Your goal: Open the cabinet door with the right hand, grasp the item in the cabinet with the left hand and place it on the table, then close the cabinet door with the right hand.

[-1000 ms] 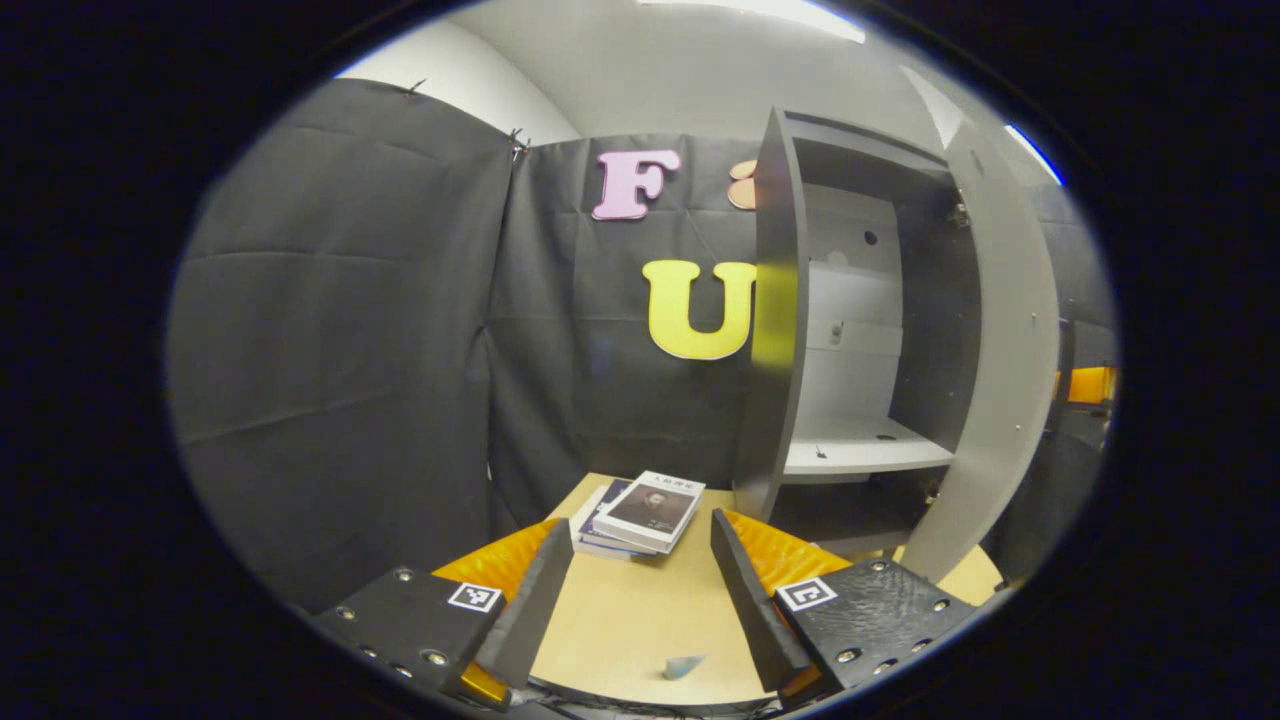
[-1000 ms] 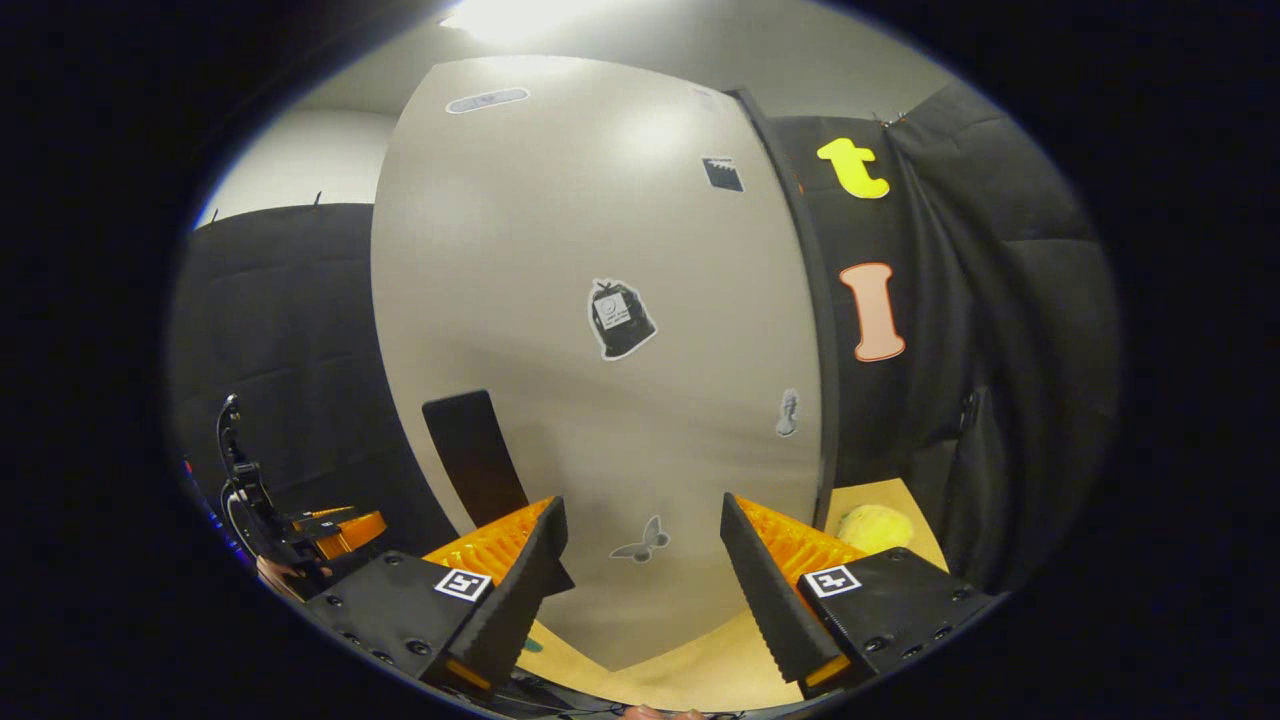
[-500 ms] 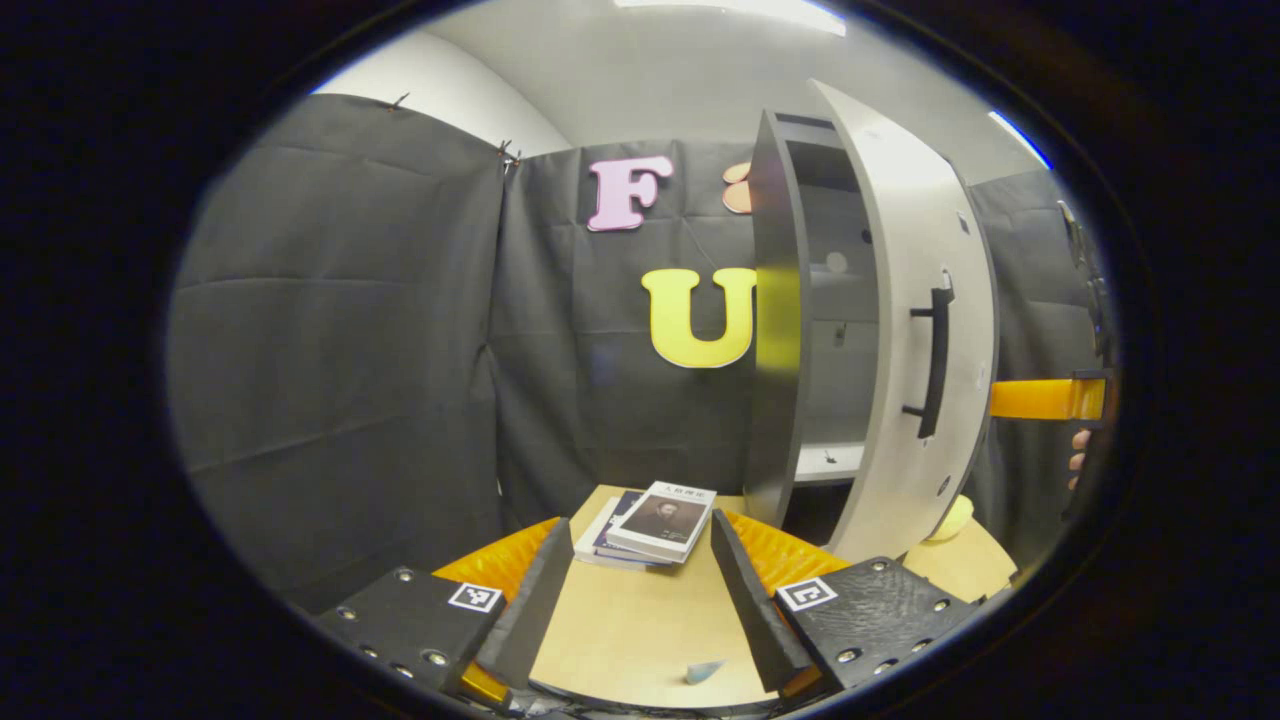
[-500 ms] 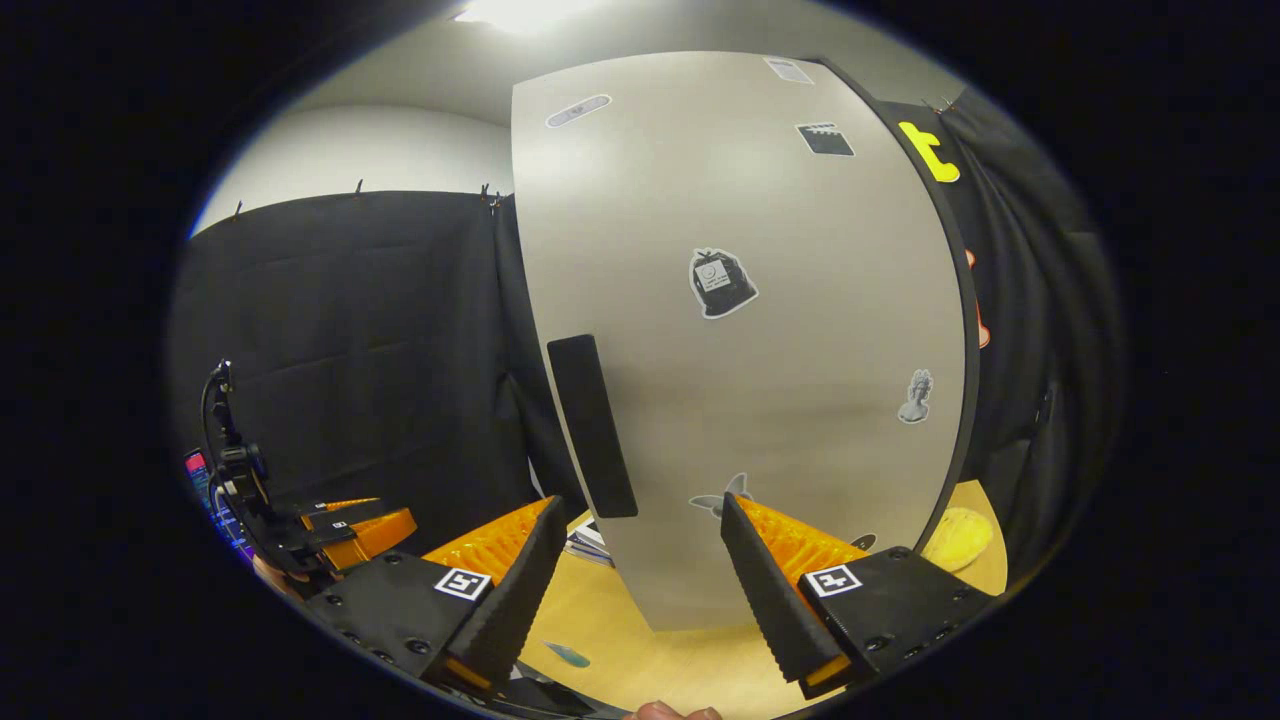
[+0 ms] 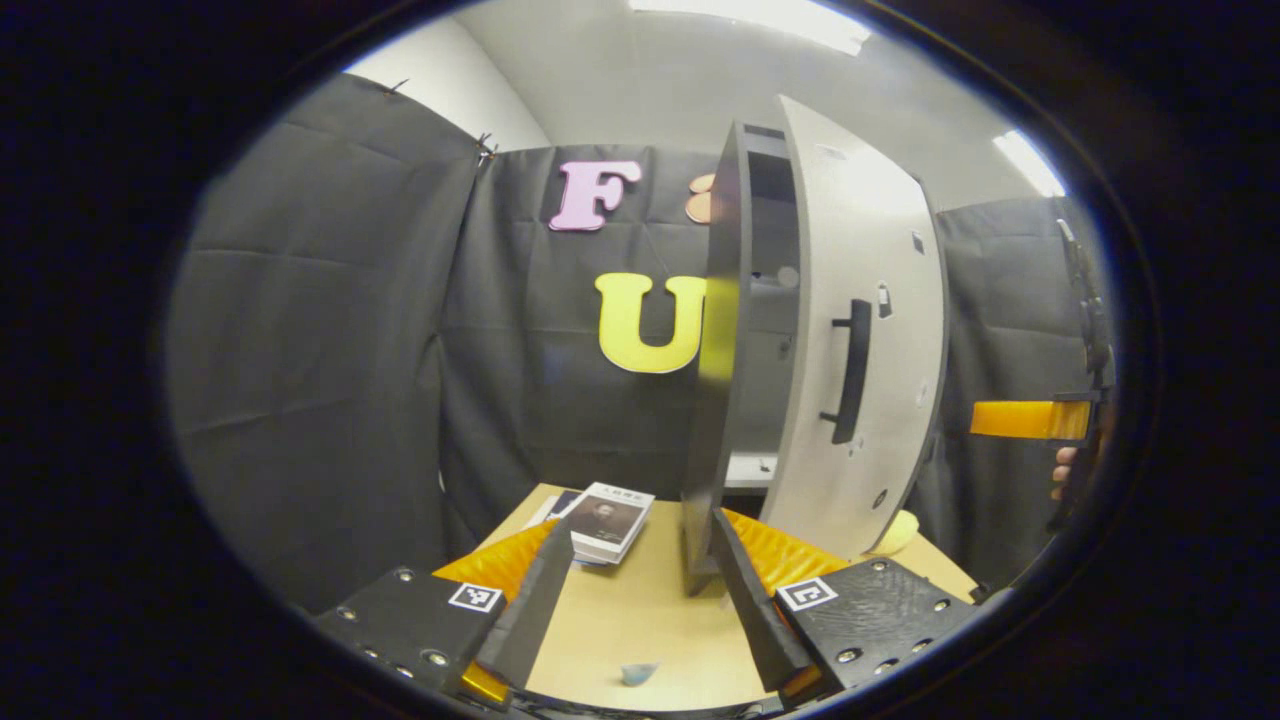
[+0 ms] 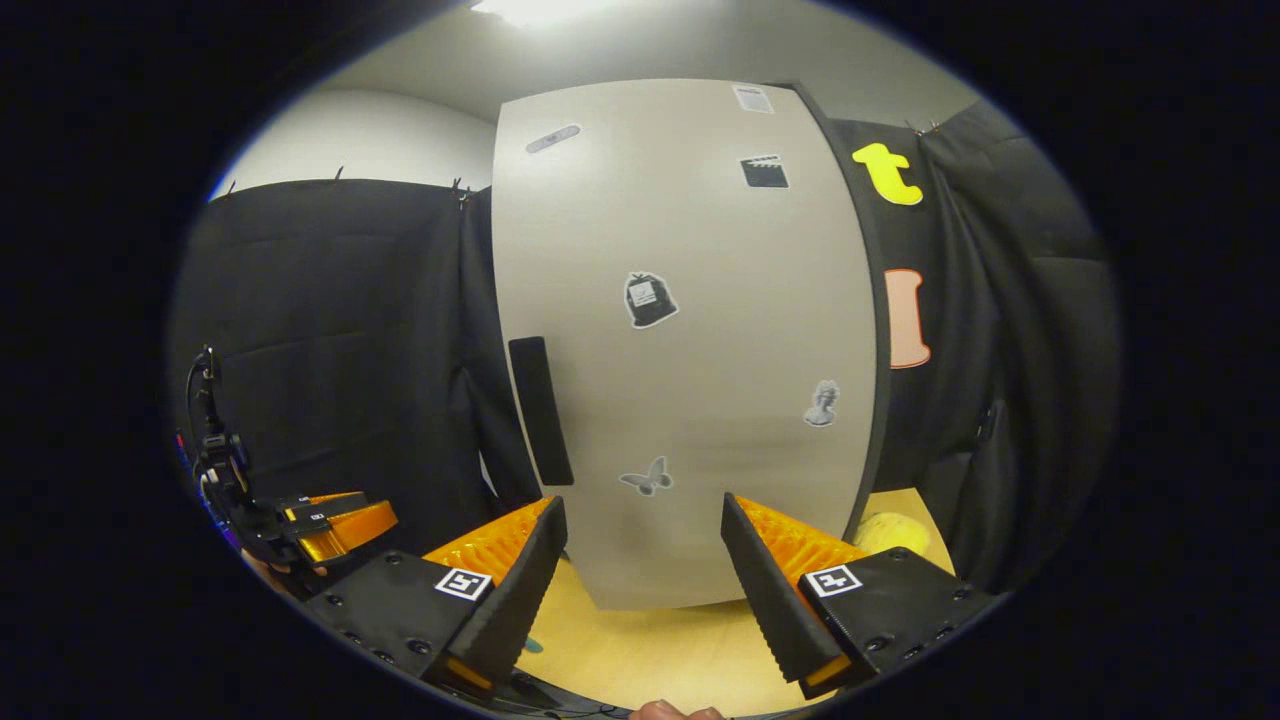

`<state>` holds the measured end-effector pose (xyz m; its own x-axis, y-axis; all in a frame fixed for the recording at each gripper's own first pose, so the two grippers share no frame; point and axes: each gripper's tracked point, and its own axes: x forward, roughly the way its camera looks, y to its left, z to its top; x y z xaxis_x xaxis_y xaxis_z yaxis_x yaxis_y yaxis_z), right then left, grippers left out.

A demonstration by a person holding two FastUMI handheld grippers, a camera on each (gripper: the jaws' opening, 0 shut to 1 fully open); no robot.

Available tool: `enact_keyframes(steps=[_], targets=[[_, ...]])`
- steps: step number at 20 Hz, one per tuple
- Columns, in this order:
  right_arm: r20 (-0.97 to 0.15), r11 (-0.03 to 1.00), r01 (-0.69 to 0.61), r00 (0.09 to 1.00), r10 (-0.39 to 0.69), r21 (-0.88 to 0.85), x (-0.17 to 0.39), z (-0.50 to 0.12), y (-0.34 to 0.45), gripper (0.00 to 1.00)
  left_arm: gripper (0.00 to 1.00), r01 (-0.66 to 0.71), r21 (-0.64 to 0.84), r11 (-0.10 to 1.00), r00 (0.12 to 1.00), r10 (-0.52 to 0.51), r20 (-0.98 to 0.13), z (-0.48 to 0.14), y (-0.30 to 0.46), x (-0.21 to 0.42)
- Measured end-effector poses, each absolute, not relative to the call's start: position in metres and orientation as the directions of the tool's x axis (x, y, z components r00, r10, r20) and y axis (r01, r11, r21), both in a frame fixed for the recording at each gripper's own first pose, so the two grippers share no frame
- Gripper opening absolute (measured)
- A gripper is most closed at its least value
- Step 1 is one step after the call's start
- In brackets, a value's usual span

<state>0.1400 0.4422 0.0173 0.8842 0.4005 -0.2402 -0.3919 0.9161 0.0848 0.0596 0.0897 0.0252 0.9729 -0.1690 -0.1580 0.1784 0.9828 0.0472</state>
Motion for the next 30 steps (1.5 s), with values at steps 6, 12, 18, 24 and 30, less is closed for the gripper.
enact_keyframes(steps=[6,12,18,24,30], targets=[[-0.317,0.981,-0.192,0.93,0.186,0.011,0.117,-0.019,0.355,0.98,0.84,0.227,0.001,0.974,0.965,-0.225,-0.139,-0.001,0.088,0.052],[-0.32,0.993,-0.109,0.94,0.115,0.037,0.106,-0.02,0.305,0.98,0.84,0.214,0.09,0.973,0.973,-0.203,-0.113,-0.012,0.109,0.042],[-0.243,0.999,-0.038,0.969,0.036,-0.006,0.118,-0.005,0.264,0.98,0.84,0.264,0.148,0.953,0.963,-0.252,-0.099,-0.017,0.075,0.026],[-0.304,0.993,-0.073,0.948,0.098,0.095,0.127,-0.033,0.276,0.98,0.84,0.287,0.057,0.956,0.953,-0.279,-0.12,-0.028,0.053,0.005],[-0.284,0.992,-0.117,0.951,0.124,0.042,0.137,-0.029,0.279,0.98,0.84,0.248,0.08,0.966,0.967,-0.242,-0.075,-0.007,0.061,-0.001]])
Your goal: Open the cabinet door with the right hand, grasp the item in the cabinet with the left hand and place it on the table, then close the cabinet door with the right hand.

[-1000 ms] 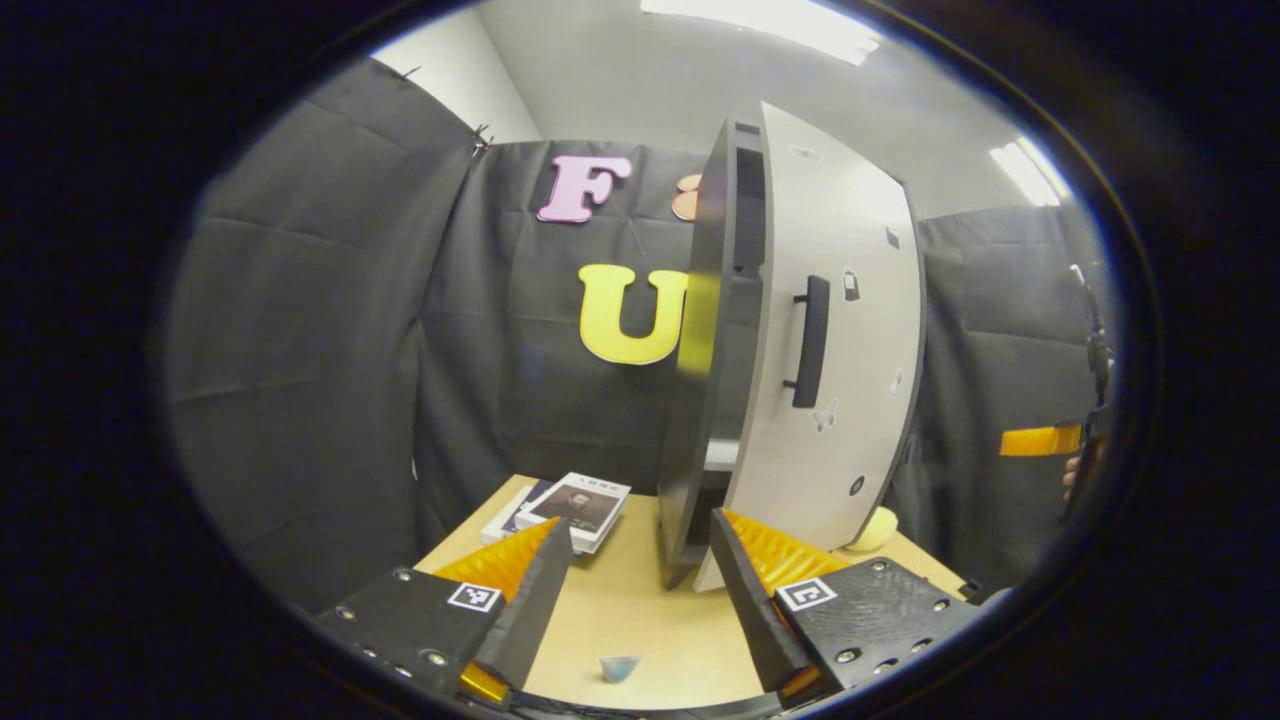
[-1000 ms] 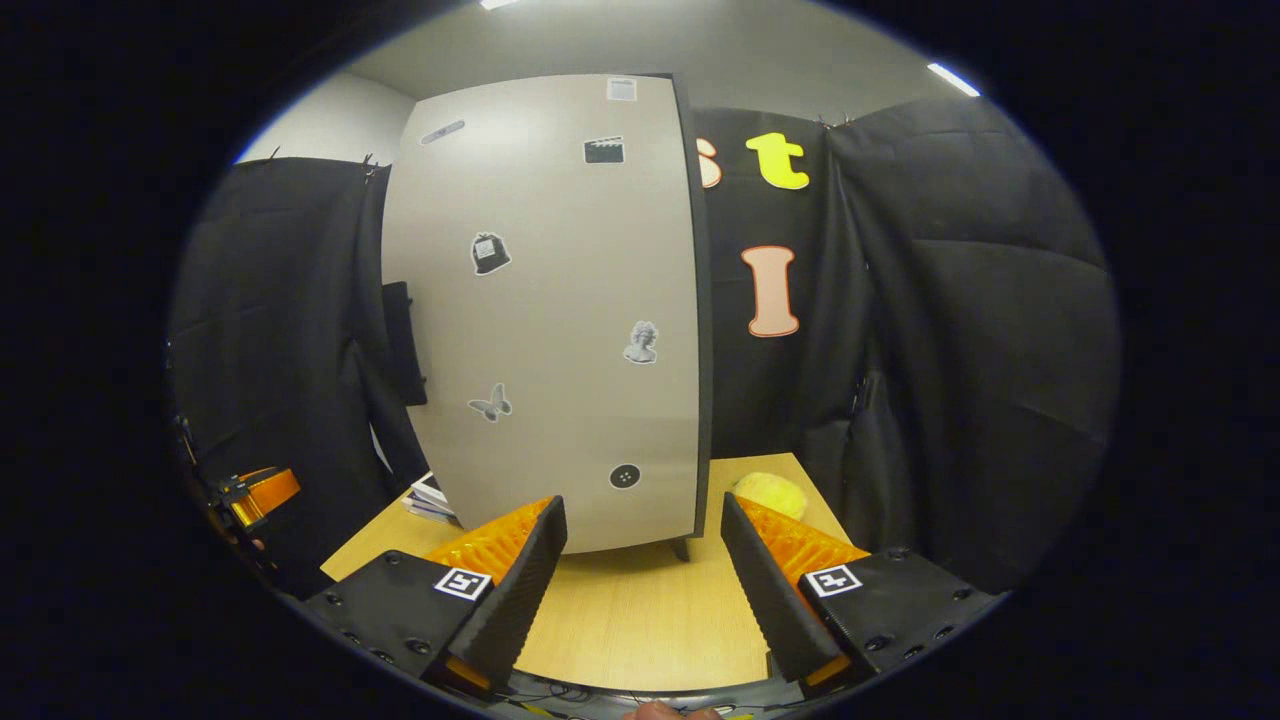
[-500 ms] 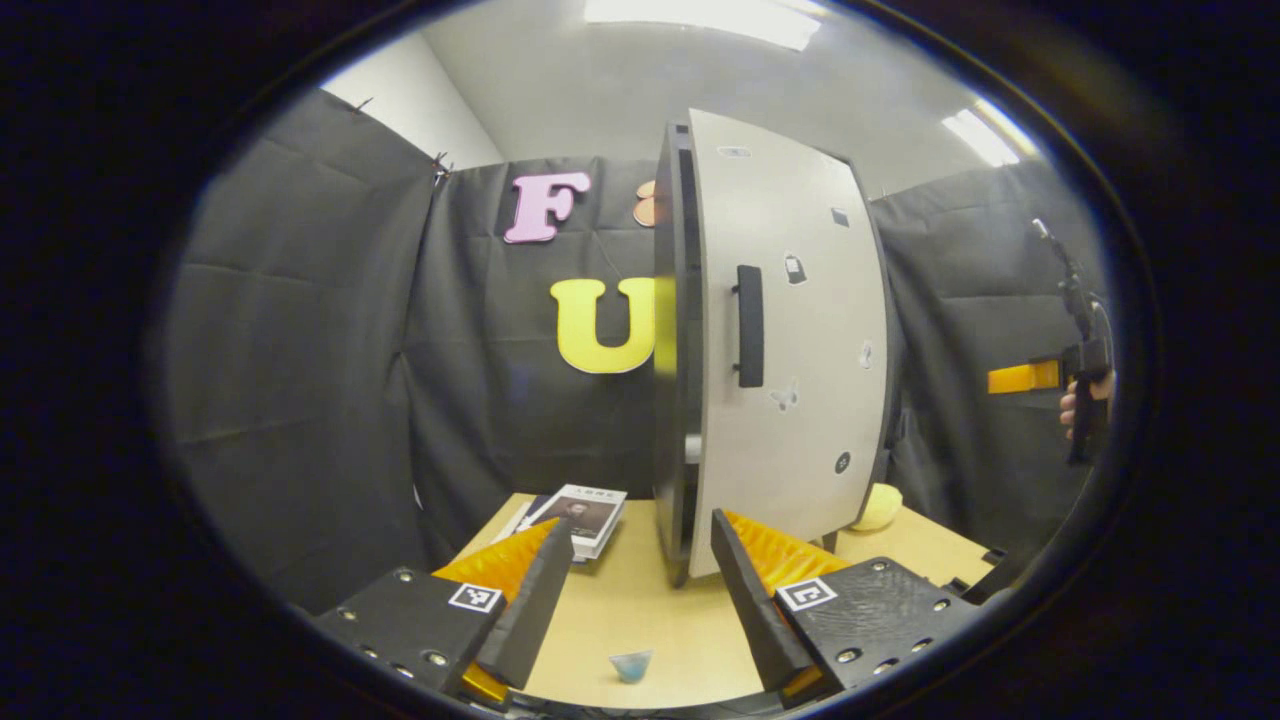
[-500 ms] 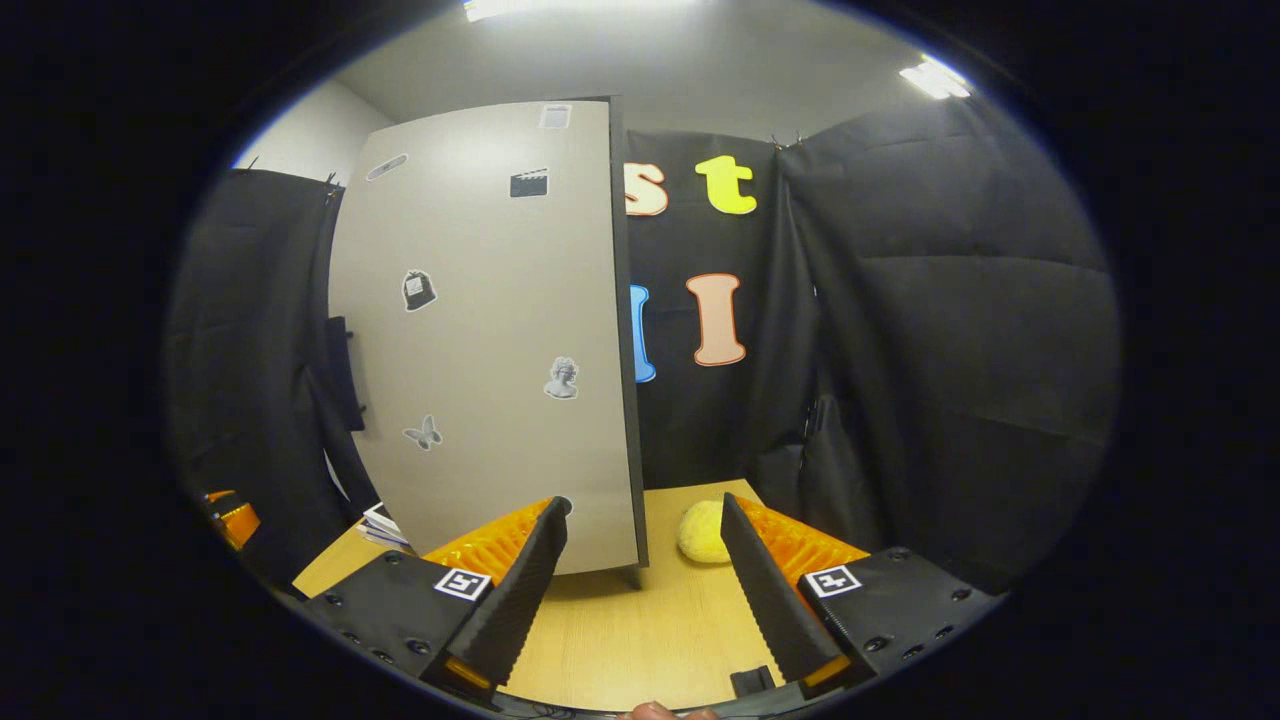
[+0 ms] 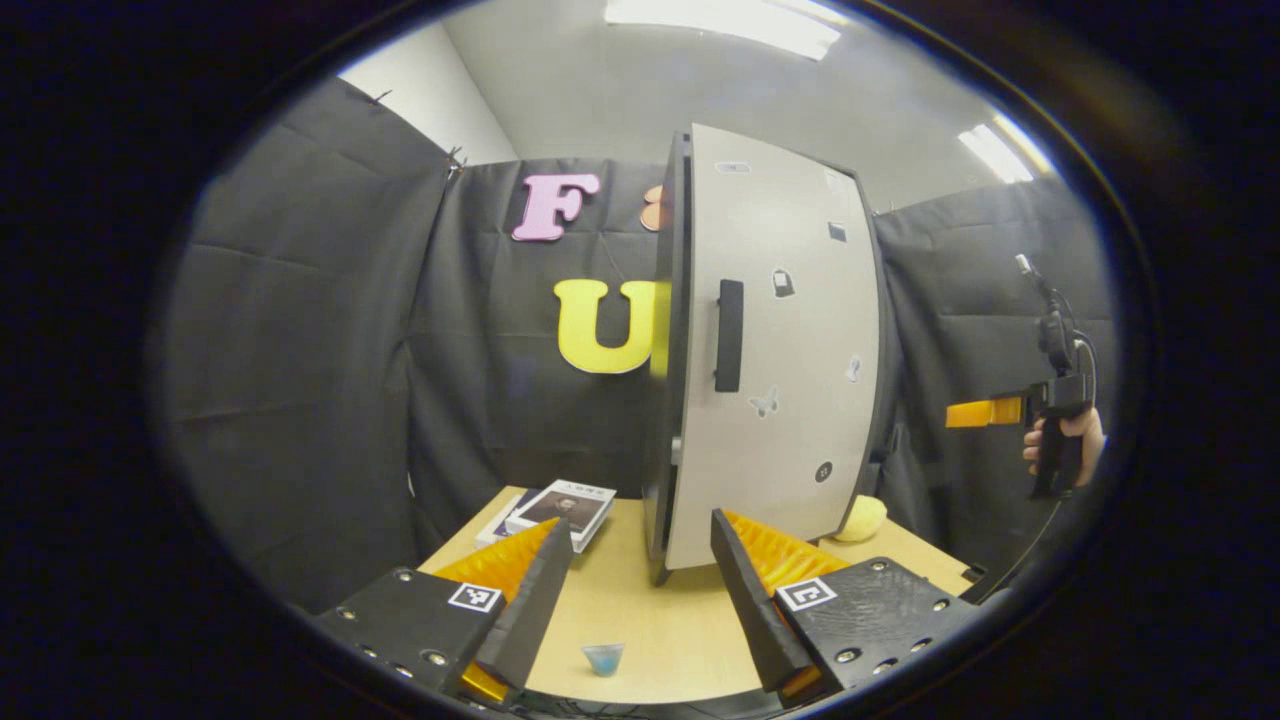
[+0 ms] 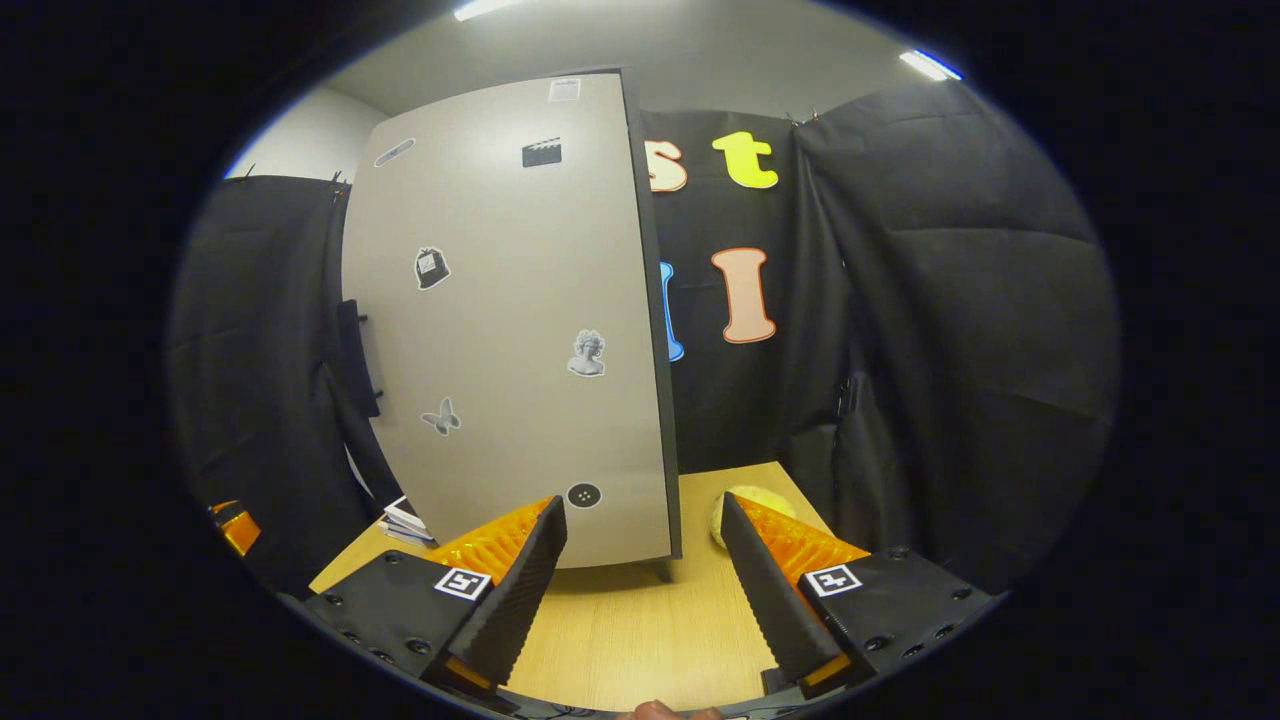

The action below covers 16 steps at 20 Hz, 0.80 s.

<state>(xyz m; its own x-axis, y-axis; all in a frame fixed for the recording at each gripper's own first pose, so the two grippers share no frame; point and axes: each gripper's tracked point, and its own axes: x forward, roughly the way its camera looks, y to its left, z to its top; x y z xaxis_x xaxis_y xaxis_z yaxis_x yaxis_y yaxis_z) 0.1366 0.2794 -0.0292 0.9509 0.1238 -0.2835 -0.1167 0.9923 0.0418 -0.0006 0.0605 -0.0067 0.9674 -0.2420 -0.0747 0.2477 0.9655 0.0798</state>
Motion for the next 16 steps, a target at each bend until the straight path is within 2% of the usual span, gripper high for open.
enact_keyframes(steps=[5,11,16], targets=[[-0.238,0.998,-0.065,0.969,0.067,0.013,0.14,-0.017,0.259,0.98,0.84,0.24,0.067,0.968,0.971,-0.238,-0.036,0.004,0.056,0.0],[-0.231,1.0,0.003,0.973,-0.008,-0.023,0.141,-0.013,0.221,0.98,0.84,0.239,0.047,0.97,0.97,-0.236,-0.064,-0.011,0.047,0.01],[-0.218,1.0,0.015,0.976,-0.016,-0.007,0.147,-0.006,0.201,0.98,0.84,0.234,0.012,0.972,0.971,-0.233,-0.045,0.008,0.022,0.025]])
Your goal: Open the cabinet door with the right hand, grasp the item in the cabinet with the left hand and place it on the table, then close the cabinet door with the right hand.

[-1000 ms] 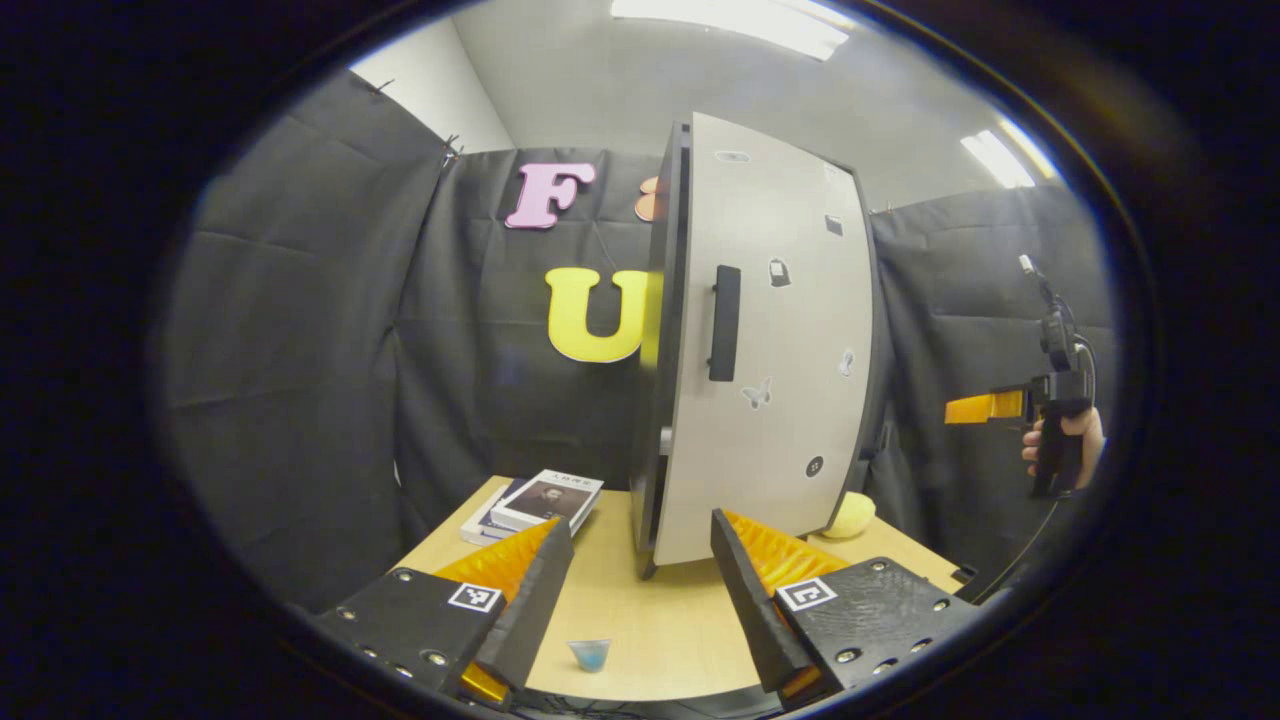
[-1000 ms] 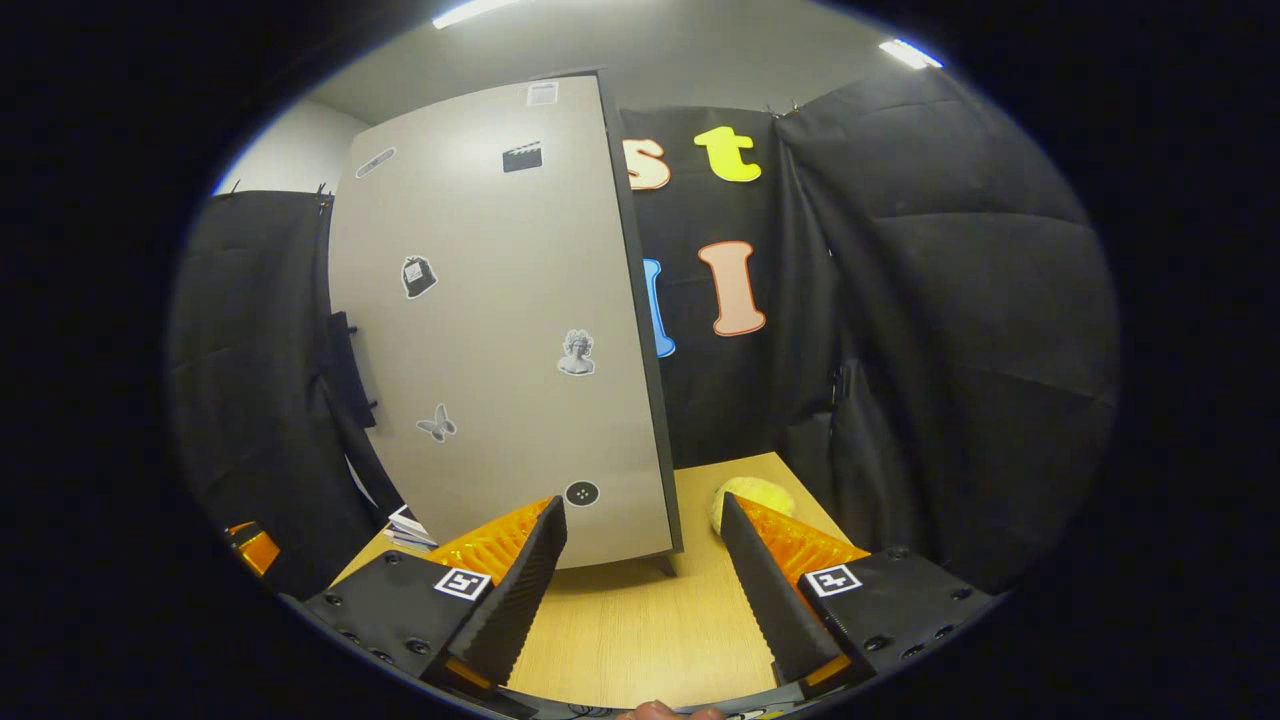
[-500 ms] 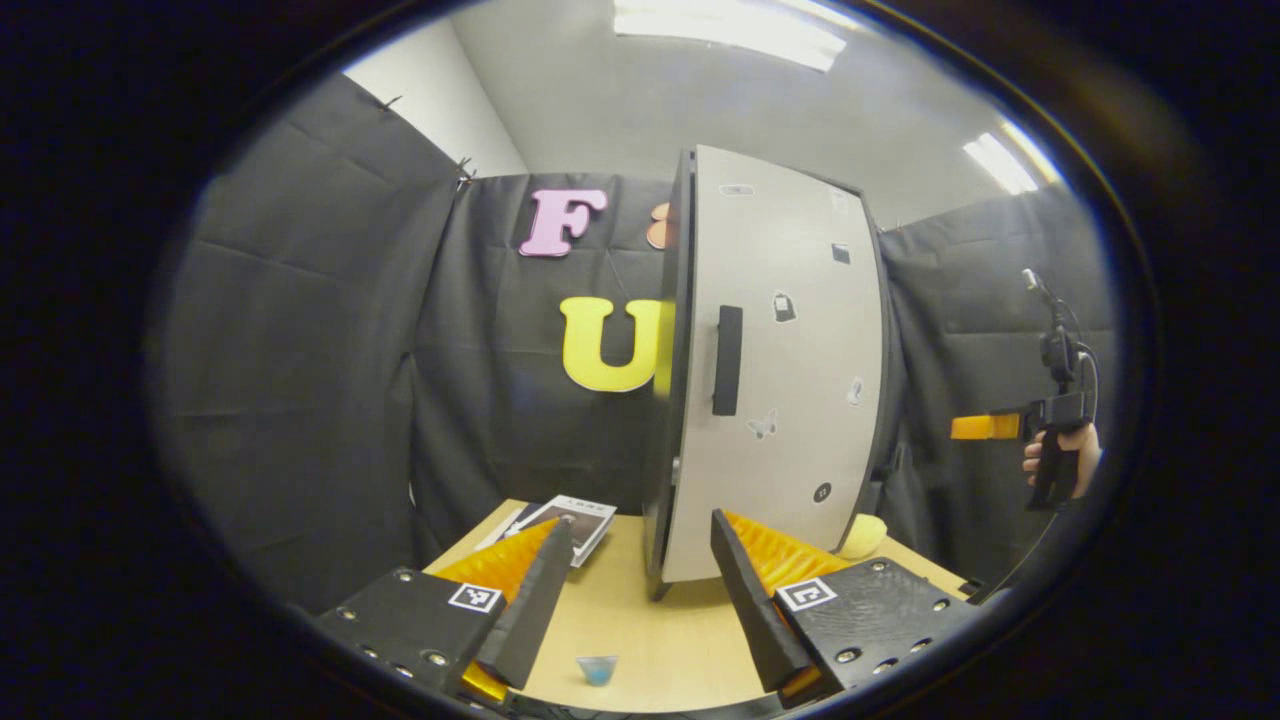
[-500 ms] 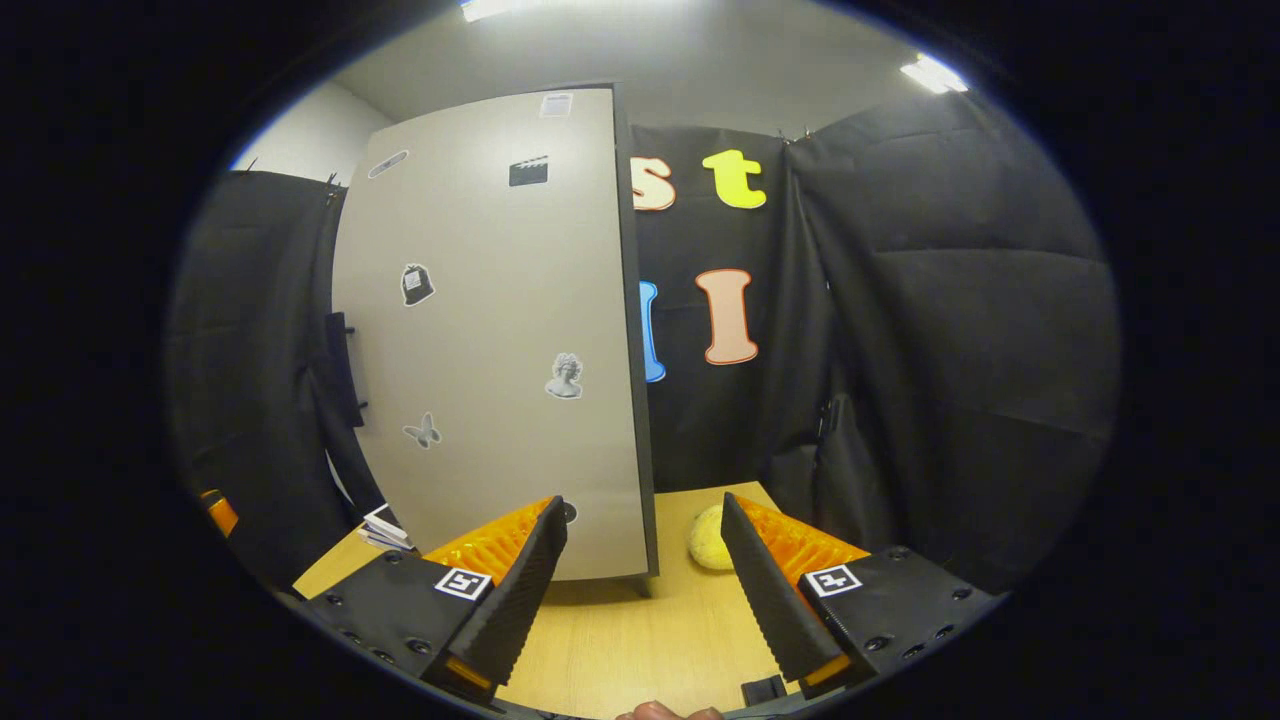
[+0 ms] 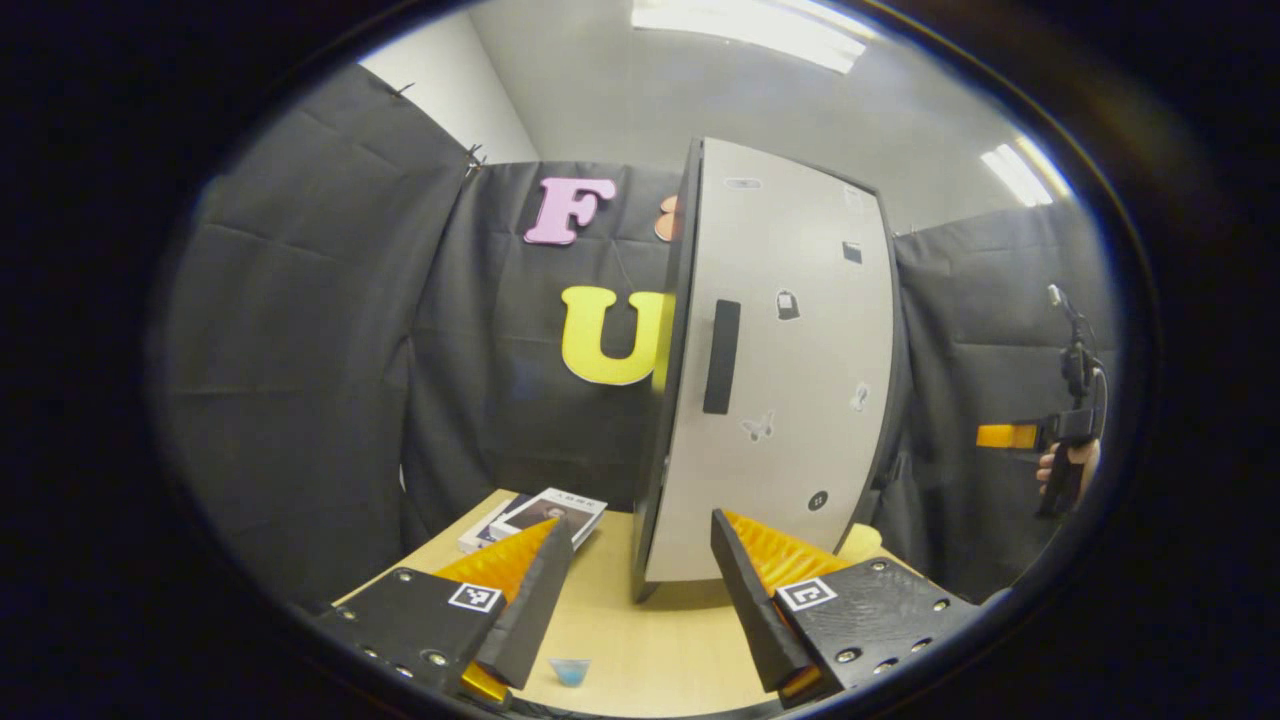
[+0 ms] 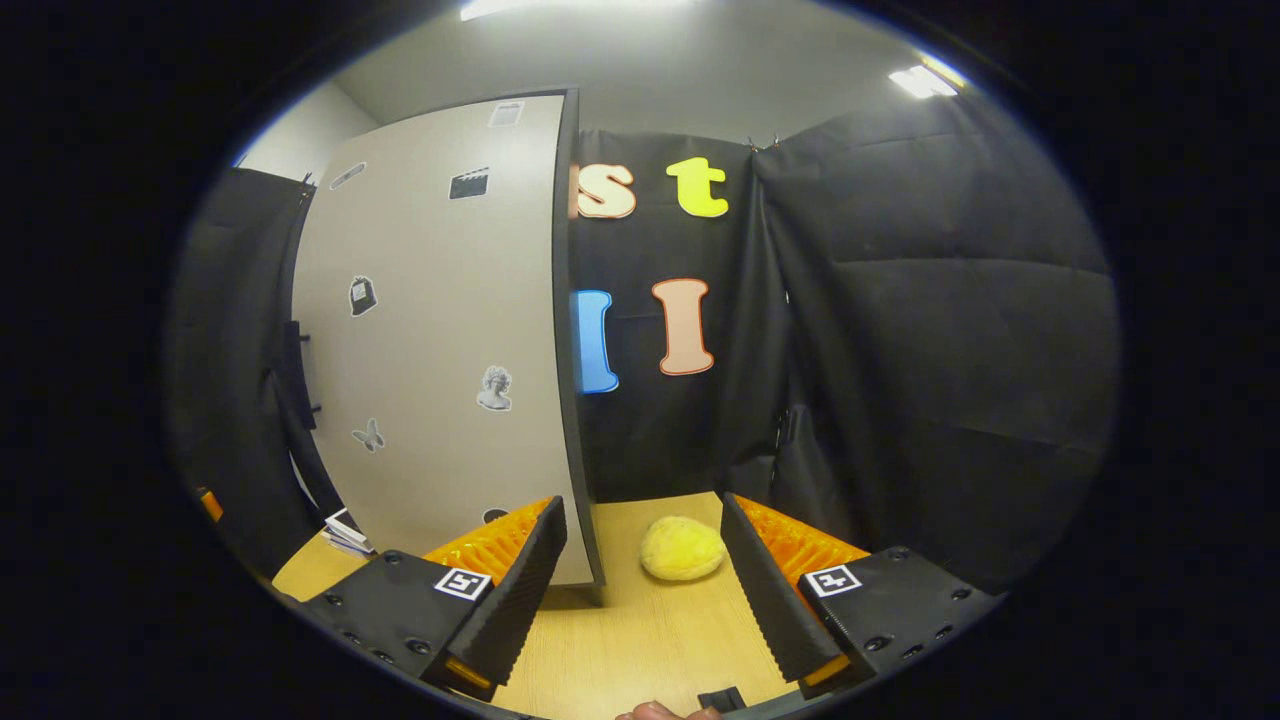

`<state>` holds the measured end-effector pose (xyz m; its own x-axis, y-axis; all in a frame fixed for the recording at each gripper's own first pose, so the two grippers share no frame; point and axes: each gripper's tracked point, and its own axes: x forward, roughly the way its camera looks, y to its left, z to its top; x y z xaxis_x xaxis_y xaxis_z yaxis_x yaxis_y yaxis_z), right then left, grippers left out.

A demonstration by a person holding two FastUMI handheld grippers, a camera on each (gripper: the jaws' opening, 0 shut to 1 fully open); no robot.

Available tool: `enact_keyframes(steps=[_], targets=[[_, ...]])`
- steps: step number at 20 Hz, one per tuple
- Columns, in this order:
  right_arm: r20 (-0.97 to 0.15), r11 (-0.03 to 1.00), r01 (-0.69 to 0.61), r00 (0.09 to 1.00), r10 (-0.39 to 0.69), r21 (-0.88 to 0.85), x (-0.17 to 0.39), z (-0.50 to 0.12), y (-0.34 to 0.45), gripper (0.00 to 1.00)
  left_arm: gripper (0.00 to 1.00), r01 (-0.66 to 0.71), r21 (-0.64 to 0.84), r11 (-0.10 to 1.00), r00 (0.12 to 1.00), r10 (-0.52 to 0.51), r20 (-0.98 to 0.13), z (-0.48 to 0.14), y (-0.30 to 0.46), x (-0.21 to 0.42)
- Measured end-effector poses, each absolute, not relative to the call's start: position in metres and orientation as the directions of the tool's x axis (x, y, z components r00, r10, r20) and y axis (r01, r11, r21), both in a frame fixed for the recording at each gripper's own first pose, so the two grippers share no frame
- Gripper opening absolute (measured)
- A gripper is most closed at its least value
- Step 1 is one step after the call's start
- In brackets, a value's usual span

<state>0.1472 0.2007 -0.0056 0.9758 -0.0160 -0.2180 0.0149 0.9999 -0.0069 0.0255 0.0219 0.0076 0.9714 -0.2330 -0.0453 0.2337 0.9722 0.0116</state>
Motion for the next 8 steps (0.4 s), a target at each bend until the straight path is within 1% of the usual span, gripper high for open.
enact_keyframes(steps=[3,8], targets=[[-0.204,1.0,0.006,0.979,-0.011,-0.026,0.154,-0.003,0.189,0.98,0.84,0.237,0.05,0.97,0.971,-0.236,-0.033,0.024,0.004,0.032],[-0.178,1.0,-0.025,0.984,0.023,-0.011,0.17,0.003,0.174,0.98,0.84,0.201,0.093,0.975,0.98,-0.2,-0.018,0.038,-0.027,0.034]])
